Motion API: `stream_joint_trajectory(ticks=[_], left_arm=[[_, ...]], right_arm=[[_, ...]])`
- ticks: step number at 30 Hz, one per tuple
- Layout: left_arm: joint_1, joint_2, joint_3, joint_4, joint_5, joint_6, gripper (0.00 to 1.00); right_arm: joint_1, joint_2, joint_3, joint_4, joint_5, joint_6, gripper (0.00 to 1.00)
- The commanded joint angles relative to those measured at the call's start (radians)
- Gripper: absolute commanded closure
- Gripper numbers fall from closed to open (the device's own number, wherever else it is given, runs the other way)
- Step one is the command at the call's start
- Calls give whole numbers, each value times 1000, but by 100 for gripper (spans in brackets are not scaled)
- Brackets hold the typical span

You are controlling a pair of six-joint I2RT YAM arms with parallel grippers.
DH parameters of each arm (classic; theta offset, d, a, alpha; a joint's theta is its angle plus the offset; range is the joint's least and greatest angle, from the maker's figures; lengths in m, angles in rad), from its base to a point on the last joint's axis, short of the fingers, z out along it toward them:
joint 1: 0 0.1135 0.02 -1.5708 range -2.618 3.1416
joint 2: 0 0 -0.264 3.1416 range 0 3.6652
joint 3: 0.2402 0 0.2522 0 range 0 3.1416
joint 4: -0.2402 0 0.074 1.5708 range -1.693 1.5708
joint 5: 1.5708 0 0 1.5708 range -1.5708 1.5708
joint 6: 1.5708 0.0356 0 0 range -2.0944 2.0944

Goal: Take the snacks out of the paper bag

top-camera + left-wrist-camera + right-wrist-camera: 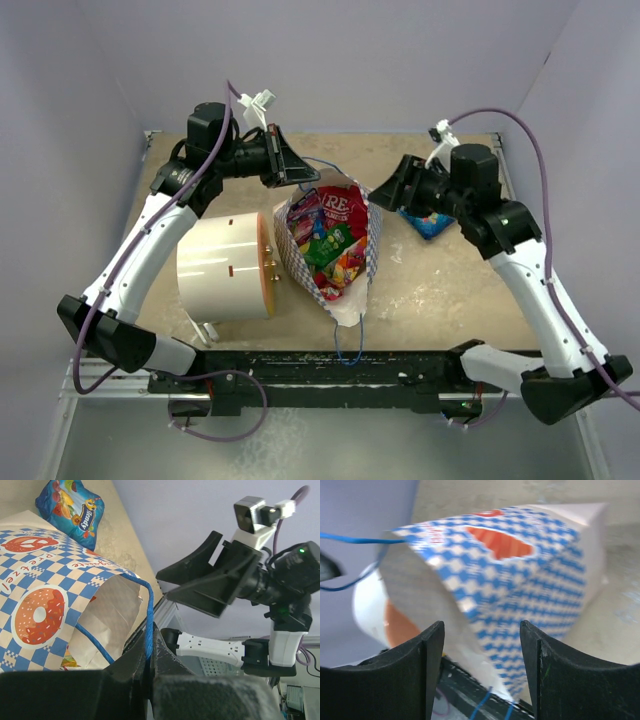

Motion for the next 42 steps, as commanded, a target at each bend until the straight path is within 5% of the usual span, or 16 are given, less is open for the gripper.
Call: stream_joint_trajectory(ticks=[1,11,20,33,42], left_arm=[[-4,-26,17,30,8,-3,100],[-4,-32,32,14,-6,0,100],[-5,-31,27,4,-6,-16,100],[-37,9,40,-5,-7,-55,100],[-49,7,47,-7,-20,-43,100]], right_arm=[[175,71,101,28,48,88,35],[618,69,10,-15,487,244,34],[710,209,-79,-143,855,427,42],[768,354,-232,12,914,562,40],[767,425,-224,-9,936,567,48]])
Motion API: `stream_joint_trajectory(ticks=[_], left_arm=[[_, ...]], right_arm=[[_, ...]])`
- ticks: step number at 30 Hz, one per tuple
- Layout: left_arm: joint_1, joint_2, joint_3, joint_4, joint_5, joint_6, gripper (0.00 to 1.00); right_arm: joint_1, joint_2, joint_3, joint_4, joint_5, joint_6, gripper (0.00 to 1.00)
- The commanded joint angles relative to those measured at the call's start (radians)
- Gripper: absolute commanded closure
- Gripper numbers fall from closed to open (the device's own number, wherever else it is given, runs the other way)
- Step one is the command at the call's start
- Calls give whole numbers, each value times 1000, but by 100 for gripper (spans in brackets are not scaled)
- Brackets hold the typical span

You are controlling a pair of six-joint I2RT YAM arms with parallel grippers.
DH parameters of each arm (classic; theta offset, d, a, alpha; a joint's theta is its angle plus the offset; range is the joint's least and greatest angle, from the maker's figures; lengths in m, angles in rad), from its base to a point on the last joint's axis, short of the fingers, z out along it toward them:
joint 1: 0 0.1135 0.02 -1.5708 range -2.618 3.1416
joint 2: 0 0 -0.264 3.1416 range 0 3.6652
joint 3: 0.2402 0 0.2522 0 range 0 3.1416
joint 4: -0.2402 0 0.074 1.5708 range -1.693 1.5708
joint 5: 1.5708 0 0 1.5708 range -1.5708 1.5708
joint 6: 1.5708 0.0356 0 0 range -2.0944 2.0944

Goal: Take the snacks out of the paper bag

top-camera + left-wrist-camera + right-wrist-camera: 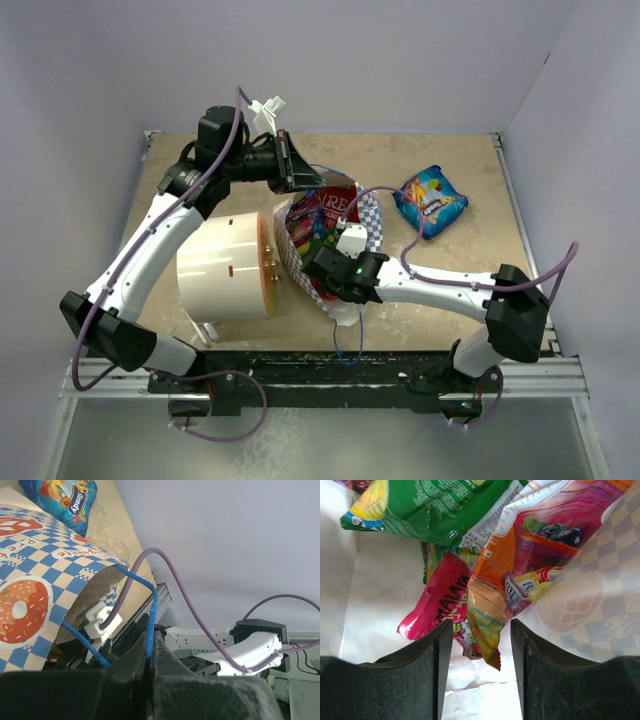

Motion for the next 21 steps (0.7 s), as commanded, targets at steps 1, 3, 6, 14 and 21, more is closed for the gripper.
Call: stream_joint_trajectory(ticks=[1,3,6,14,21], left_arm=[[-2,-6,45,17,-10,1,100],[-2,-6,45,18,-9,2,100],[-3,-11,45,17,-9,2,100],[-2,-31,29,13,-17,4,100],[-2,-39,26,20,-33,1,100]], right_arm=[[-2,15,10,-2,80,16,49],[-2,19,13,11,83,13,52],[-3,33,37,-22,109,19,64],[-2,-15,107,-71,188,-62,95],[-2,-164,150,82,145,-281,100]])
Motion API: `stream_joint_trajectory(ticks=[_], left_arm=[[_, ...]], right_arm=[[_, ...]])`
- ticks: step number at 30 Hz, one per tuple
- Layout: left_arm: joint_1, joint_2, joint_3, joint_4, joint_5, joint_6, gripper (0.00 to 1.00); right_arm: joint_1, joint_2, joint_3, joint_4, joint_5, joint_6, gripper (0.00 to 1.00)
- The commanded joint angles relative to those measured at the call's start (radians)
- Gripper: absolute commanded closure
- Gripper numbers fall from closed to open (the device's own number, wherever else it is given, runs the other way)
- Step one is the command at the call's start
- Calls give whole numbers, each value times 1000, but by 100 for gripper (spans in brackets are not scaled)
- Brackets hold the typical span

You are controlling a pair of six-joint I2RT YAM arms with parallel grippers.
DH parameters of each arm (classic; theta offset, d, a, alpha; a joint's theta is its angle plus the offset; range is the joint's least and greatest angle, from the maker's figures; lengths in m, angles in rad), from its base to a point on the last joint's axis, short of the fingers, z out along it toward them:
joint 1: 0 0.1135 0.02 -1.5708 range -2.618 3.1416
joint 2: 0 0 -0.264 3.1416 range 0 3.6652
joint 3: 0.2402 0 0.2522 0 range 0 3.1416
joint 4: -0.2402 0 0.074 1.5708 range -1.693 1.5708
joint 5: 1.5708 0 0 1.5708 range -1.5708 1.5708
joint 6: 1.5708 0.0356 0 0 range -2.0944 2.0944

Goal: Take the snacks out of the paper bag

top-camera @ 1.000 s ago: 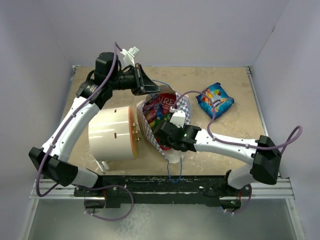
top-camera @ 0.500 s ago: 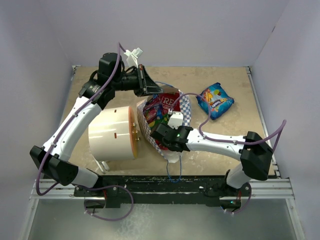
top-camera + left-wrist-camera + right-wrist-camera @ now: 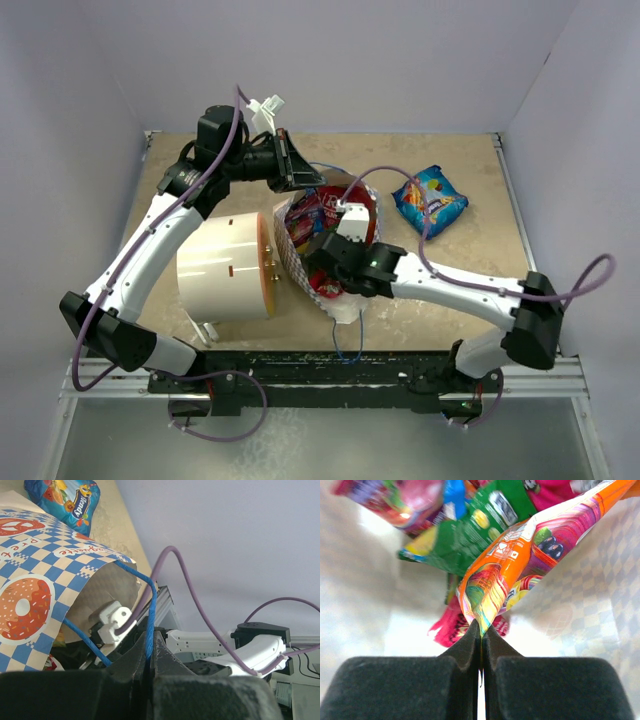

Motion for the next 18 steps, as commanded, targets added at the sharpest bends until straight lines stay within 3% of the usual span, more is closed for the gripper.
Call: stream_joint_trajectory(ticks=[1,5,14,18], left_arm=[[-1,-39,23,23,-12,-1,100],[-1,-35,22,32,-17,-2,100],[-1,-17,21,44,-18,4,100],[-1,-4,19,43,-16,4,100]], right_arm=[[-2,-155,66,138,26,-175,100],[-2,-239,94,164,-69,-255,100],[-2,-500,24,292,-566,-433,100],[-2,-599,61,236,-612,-438,100]])
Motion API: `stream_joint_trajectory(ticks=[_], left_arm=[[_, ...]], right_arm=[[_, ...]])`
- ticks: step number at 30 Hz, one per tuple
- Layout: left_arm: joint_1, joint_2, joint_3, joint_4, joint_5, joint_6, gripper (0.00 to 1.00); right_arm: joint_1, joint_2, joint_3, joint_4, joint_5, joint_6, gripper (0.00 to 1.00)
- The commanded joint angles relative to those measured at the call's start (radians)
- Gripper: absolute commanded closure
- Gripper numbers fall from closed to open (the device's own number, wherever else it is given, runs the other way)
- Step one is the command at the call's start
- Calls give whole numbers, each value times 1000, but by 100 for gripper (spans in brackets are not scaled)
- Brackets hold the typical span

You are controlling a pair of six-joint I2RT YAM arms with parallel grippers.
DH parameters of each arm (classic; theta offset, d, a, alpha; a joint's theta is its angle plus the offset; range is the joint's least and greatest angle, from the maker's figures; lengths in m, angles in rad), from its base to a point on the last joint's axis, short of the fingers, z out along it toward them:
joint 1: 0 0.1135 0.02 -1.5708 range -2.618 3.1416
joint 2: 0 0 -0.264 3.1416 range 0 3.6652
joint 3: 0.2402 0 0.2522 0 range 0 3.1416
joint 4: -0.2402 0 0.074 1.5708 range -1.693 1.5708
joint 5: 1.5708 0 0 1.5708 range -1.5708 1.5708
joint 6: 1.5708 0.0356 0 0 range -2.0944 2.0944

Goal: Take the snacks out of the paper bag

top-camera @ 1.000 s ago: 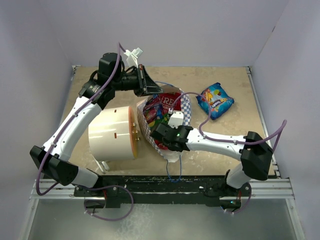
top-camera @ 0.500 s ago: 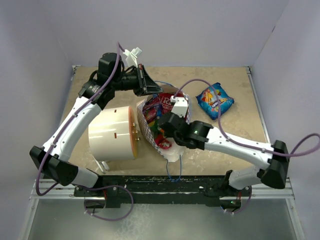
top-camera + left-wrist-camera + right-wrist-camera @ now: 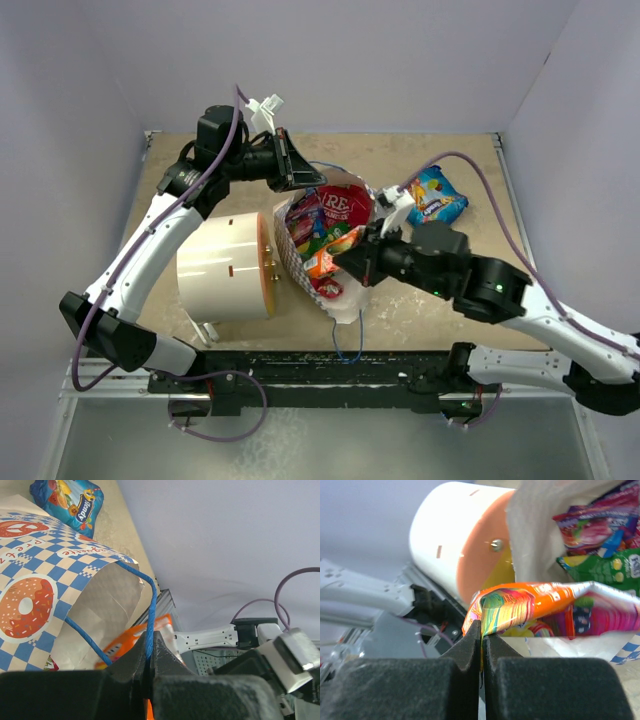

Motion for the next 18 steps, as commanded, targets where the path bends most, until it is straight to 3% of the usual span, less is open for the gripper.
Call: stream_joint_trajectory(ticks=[1,3,7,14,18], left_arm=[[-1,0,19,41,-2,4,100],[0,4,18,41,-3,2,100],[-1,6,16,39,-8,-1,100],[-1,9,13,40,-12,-7,100],[-1,2,12,38,-17,-13,100]], right_arm=[[-1,-112,63,33,-138,-66,100],[0,-126,122,-25,-143,-95,100],[0,-110,293,-177,12,-169,100],[1,-24,520,-304,617,-200,100],[-5,10,543,-309,782,-223,100]])
